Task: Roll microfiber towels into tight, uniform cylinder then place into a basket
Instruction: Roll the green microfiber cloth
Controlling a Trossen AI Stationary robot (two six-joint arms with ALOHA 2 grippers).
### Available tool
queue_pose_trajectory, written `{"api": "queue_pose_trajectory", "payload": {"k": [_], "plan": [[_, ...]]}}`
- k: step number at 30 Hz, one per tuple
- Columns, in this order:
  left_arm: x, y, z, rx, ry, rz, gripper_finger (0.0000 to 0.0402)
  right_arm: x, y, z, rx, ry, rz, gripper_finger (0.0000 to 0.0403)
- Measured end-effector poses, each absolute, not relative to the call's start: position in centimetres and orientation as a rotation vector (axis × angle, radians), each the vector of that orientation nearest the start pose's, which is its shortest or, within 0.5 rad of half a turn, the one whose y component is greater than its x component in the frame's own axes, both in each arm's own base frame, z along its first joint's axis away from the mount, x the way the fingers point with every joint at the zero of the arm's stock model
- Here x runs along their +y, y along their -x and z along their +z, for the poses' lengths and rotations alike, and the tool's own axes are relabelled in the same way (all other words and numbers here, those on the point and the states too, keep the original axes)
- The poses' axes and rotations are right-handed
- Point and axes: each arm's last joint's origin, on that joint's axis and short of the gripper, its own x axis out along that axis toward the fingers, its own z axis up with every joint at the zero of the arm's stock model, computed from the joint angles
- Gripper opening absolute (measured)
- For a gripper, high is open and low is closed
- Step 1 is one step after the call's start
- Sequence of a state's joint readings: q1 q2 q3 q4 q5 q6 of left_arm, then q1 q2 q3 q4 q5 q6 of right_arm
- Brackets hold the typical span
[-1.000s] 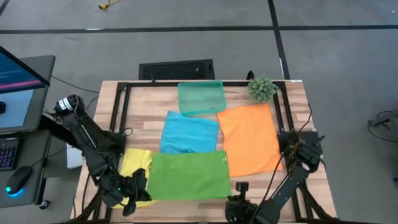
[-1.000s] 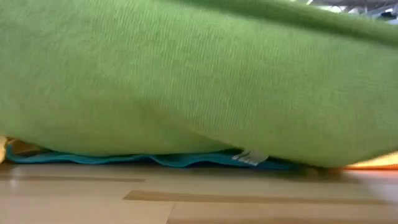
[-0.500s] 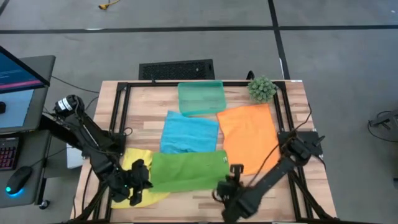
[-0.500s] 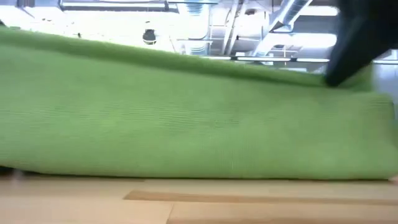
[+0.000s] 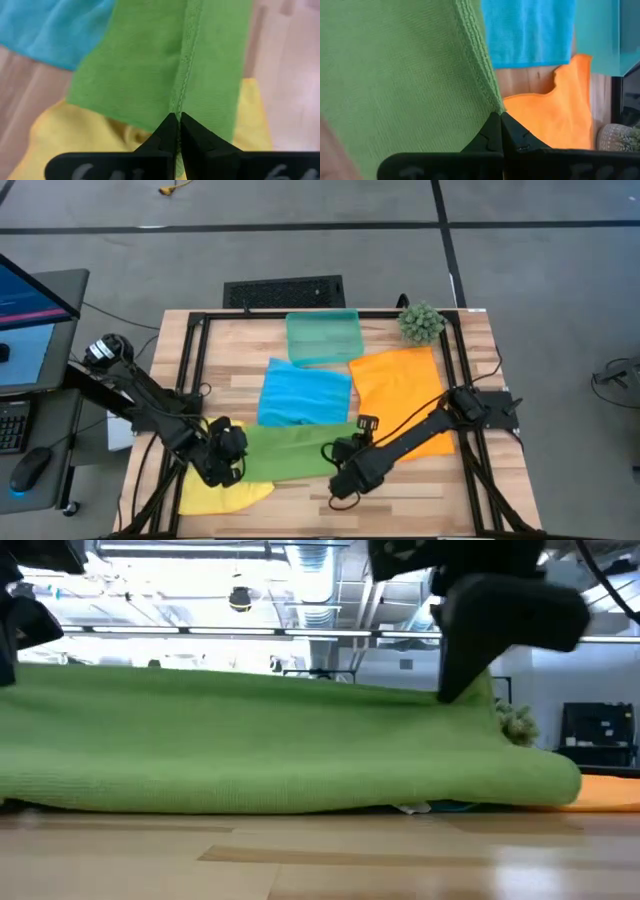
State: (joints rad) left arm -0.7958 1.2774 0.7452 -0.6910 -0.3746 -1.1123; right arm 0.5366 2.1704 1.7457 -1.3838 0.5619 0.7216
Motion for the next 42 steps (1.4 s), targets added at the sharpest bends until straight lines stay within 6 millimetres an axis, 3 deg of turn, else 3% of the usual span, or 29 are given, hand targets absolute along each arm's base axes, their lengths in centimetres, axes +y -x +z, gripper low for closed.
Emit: {"api": "queue_pose_trajectory", "payload": {"k": [7,16,27,35,42], "plan": [[-14.0,-16.7,19.5,1.049,0.305,0.236,0.0,16.9,-34.8,15.8,1.427,0.321,-0.568,0.0002],[-13.3,-17.2,19.4,1.05,0.297,0.258,0.0,15.7,-35.1,14.9,1.413,0.308,-0.599,0.0004],[-13.3,-17.2,19.4,1.051,0.276,0.249,0.0003,15.9,-35.3,14.8,1.392,0.286,-0.597,0.0085],[-13.3,-17.2,19.5,1.037,0.27,0.259,0.0086,15.9,-35.2,14.9,1.4,0.293,-0.6,0.0137],[-12.8,-17.5,19.5,1.042,0.228,0.26,0.0156,15.4,-34.3,15.2,1.464,0.334,-0.677,0.015]]}}
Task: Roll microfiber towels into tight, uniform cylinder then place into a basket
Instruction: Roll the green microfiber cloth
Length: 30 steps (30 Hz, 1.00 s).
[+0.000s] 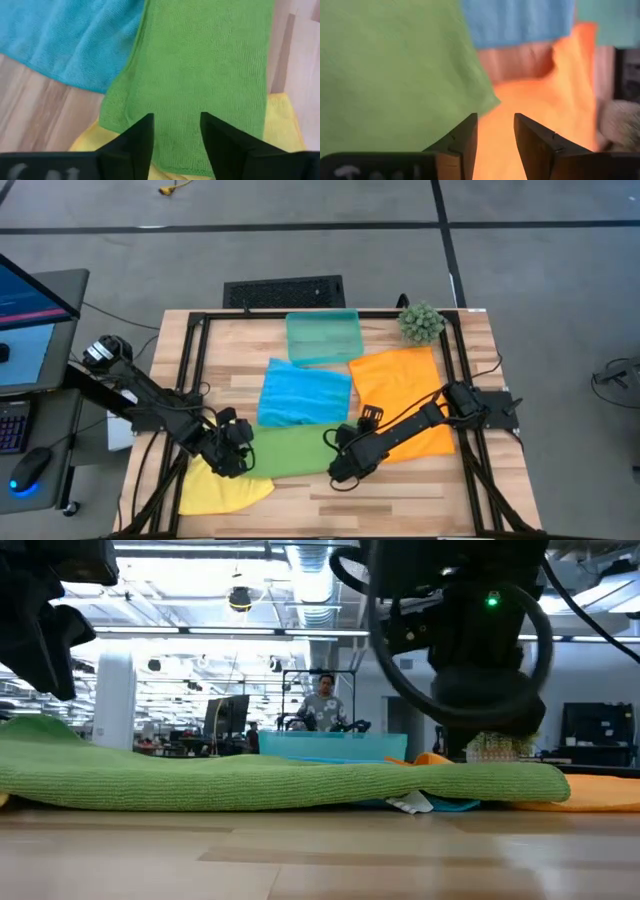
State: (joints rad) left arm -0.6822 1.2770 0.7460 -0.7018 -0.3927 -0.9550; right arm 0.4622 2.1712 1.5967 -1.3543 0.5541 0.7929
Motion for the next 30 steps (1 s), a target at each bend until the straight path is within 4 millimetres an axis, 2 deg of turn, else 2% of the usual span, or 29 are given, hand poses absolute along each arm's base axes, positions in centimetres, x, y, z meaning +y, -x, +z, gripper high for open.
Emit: {"api": "queue_pose_trajectory", "payload": {"k": [7,12,16,20,24,27,30], "plan": [[-13.2,-18.8,21.9,0.94,0.139,0.213,0.0167,14.8,-32.8,16.0,1.563,0.424,-0.782,0.0136],[-13.9,-19.9,22.4,0.766,0.161,0.201,0.0167,14.9,-32.5,16.9,1.489,0.464,-0.807,0.0121],[-15.1,-20.6,20.9,0.731,0.138,0.177,0.0167,14.8,-32.1,18.8,1.418,0.459,-0.804,0.0109],[-16.8,-21.5,18.9,0.741,0.11,0.152,0.0167,14.4,-31.3,22.0,1.316,0.418,-0.789,0.0099],[-18.1,-22.8,16.4,0.736,0.08,0.131,0.0167,13.9,-31.2,24.4,1.199,0.341,-0.767,0.0096],[-18.9,-23.8,15.0,0.706,0.085,0.113,0.0167,12.9,-31.9,25.7,1.129,0.291,-0.717,0.0095],[-19.3,-24.6,14.0,0.696,0.095,0.08,0.0167,11.3,-33.5,26.0,1.125,0.253,-0.631,0.0086]]}}
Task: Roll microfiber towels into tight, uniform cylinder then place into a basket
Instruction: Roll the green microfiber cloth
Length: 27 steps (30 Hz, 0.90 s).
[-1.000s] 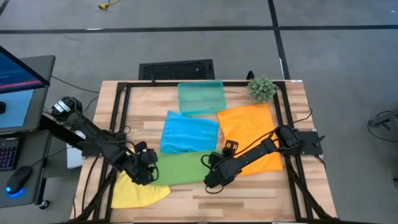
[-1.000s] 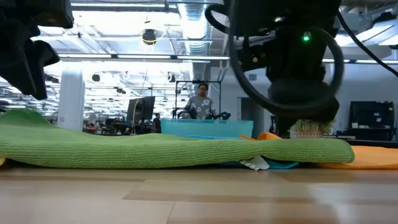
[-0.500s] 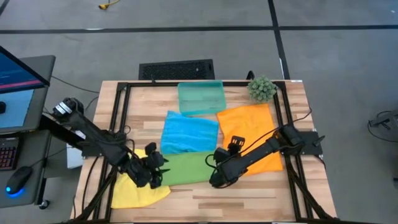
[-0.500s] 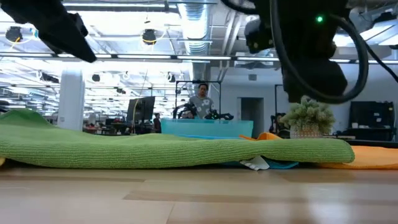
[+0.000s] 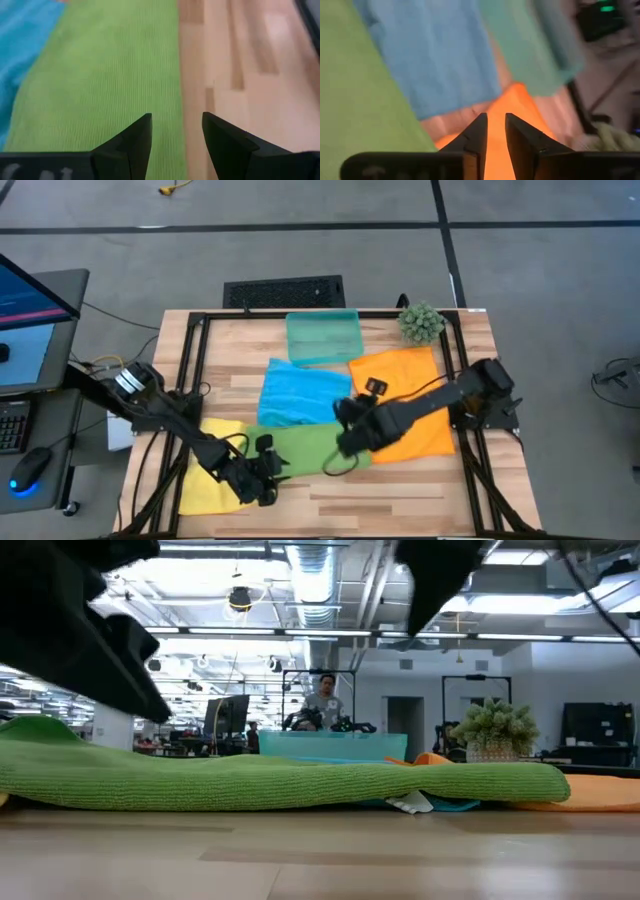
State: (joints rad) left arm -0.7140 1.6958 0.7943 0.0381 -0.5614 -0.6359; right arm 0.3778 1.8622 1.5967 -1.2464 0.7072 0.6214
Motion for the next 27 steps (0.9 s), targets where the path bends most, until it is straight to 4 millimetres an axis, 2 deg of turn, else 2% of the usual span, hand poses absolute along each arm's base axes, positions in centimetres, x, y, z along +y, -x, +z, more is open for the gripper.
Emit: {"api": "queue_pose_trajectory", "payload": {"k": [4,6,9,16,18,22,27], "plan": [[-19.4,-24.9,13.4,0.733,0.126,0.032,0.0167,8.3,-35.8,25.8,1.19,0.143,-0.445,0.0042],[-19.5,-24.9,13.4,0.743,0.146,0.025,0.0167,6.7,-37.0,25.6,1.172,0.12,-0.407,0.0014],[-19.4,-24.7,13.2,0.762,0.142,0.039,0.0167,4.6,-37.9,25.5,1.157,0.104,-0.402,0.0013],[-18.9,-24.2,12.6,0.832,0.135,0.094,0.0167,0.9,-39.7,25.8,1.072,-0.083,-0.239,0.0007],[-18.8,-24.0,12.5,0.845,0.138,0.109,0.0167,0.3,-40.7,24.8,1.052,-0.123,-0.23,0.0007],[-18.8,-24.0,12.5,0.858,0.163,0.108,0.0167,-0.2,-42.2,21.4,1.106,-0.129,-0.164,0.0004],[-19.0,-23.7,12.3,0.91,0.179,0.071,0.0167,-0.4,-43.3,17.8,1.171,-0.101,-0.142,0.0003]]}}
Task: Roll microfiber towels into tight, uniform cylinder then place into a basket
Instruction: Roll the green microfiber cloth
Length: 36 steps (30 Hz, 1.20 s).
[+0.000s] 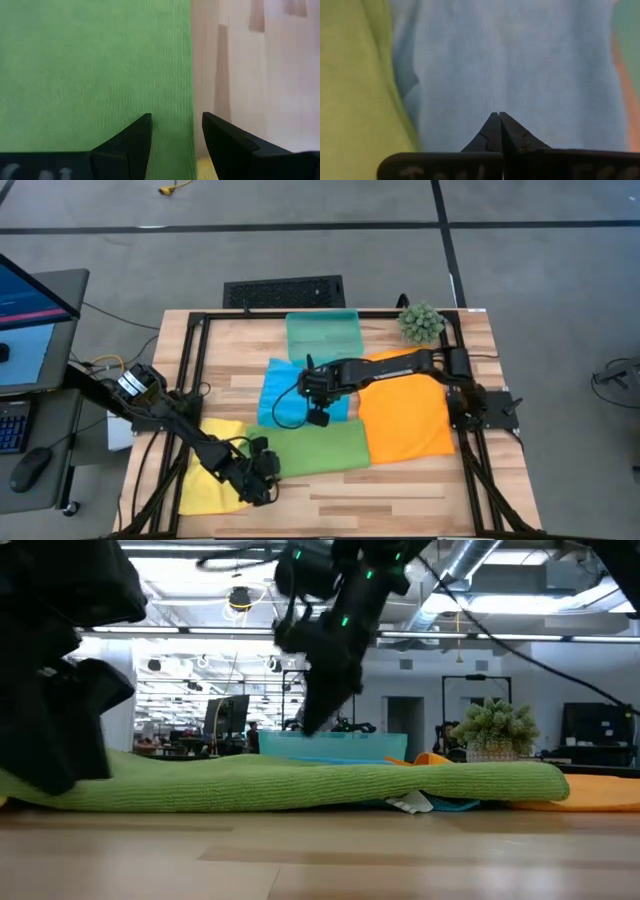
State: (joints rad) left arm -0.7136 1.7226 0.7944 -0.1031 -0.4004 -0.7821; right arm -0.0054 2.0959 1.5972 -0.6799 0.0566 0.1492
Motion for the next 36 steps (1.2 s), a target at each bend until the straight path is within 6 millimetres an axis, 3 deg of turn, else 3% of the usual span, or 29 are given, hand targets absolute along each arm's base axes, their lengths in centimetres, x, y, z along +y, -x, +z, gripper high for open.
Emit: {"api": "queue_pose_trajectory", "payload": {"k": [11,14,18,24,36], "plan": [[-19.1,-23.5,12.2,0.95,0.212,0.05,0.0167,-2.2,-44.7,13.1,1.206,-0.129,-0.143,0.0002],[-19.1,-23.5,12.2,0.957,0.216,0.044,0.0167,-3.0,-44.7,13.0,1.205,-0.156,-0.174,0.0002],[-19.4,-23.2,12.2,0.961,0.214,0.035,0.0167,-3.8,-44.4,12.9,1.202,-0.145,-0.369,0.0002],[-20.3,-22.4,12.2,0.974,0.216,0.002,0.0167,-4.2,-42.3,13.5,1.337,-0.052,-0.578,0.0001],[-20.7,-22.0,12.2,0.975,0.211,-0.008,0.0167,-3.0,-39.1,13.9,1.56,0.088,-0.808,0.0]]}}
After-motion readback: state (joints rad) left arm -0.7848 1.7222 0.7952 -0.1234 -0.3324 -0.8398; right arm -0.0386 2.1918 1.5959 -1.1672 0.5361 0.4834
